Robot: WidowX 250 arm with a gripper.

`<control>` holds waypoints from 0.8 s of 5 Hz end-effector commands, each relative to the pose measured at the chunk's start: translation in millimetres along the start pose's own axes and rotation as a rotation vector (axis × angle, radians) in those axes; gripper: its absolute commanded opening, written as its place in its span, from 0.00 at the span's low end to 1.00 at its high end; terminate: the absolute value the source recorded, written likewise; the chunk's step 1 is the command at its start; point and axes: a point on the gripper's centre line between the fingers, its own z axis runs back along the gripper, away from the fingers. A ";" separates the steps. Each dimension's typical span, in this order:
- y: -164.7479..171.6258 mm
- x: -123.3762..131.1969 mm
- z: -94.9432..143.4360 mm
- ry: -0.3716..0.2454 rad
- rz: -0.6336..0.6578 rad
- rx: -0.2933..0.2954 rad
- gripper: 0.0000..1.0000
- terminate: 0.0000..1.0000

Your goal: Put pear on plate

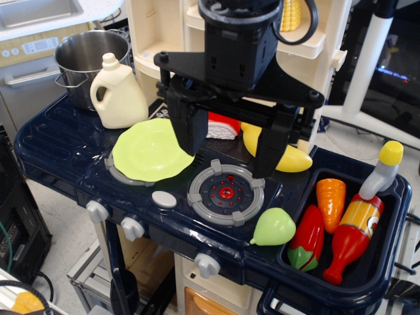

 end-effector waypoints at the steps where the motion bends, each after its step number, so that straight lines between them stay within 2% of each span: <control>1: 0.0 0.0 0.0 0.000 0.000 0.000 1.00 0.00; 4: -28.4 18.4 -54.2 -0.123 -0.237 -0.049 1.00 0.00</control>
